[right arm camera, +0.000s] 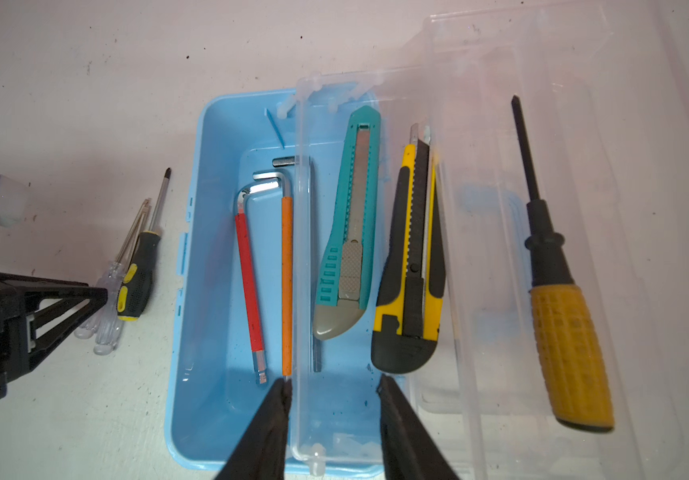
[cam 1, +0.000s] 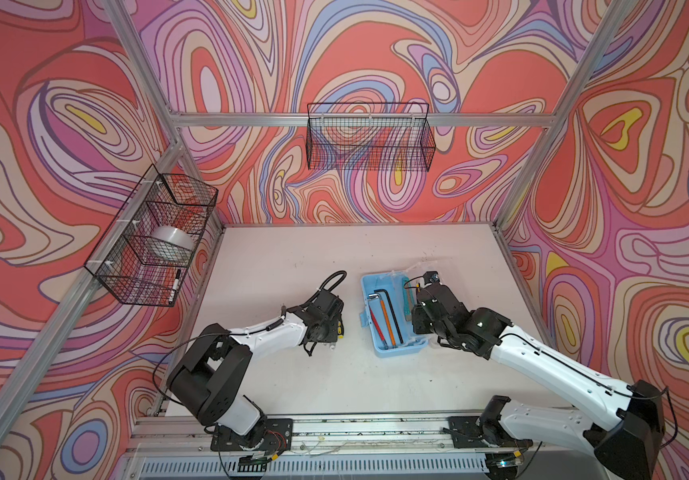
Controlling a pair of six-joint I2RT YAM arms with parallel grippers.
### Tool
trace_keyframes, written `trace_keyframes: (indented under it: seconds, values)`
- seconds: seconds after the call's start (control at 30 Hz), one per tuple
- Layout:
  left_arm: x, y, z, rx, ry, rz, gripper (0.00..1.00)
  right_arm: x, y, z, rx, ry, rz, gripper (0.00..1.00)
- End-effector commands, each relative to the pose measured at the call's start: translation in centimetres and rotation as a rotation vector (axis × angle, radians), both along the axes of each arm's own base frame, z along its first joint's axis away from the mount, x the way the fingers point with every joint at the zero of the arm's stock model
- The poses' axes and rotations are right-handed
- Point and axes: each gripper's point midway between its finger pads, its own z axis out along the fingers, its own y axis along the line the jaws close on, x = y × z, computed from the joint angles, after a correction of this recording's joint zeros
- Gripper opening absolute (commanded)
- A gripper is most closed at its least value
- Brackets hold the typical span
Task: Pack the tool kit
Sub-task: 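Lower the left gripper onto the clear-handled screwdrivers and close it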
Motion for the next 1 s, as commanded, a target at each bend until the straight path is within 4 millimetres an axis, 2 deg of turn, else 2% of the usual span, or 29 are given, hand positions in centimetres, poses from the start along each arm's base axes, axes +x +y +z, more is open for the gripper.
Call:
trace_keyframes:
  seconds: [0.0, 0.17, 0.4, 0.63, 0.73, 0.83, 0.97]
  values:
    - [0.3, -0.5, -0.2, -0.007, 0.007, 0.003, 0.27, -0.1, -0.3, -0.2, 0.005, -0.009, -0.020, 0.38]
    - [0.3, -0.3, -0.6, 0.002, 0.010, 0.009, 0.27, -0.2, -0.2, -0.6, 0.011, -0.004, -0.020, 0.38]
    - [0.0, -0.3, -1.1, 0.005, 0.037, 0.013, 0.20, -0.2, -0.4, -0.8, 0.011, -0.009, -0.030, 0.37]
    - [0.2, 0.1, 0.6, 0.018, 0.007, 0.014, 0.15, -0.3, -1.1, -0.2, 0.018, -0.036, -0.059, 0.37]
    - [0.3, 0.4, 2.5, 0.012, -0.028, 0.024, 0.15, -0.3, -1.6, 0.5, 0.025, -0.058, -0.079, 0.37]
    - [0.4, 0.1, 5.4, -0.052, -0.079, 0.032, 0.15, -0.2, -1.9, 1.6, 0.042, -0.091, -0.097, 0.38]
    - [0.2, -4.2, 11.2, -0.384, -0.165, 0.014, 0.15, 0.0, -3.2, 3.1, 0.058, -0.157, -0.167, 0.38]
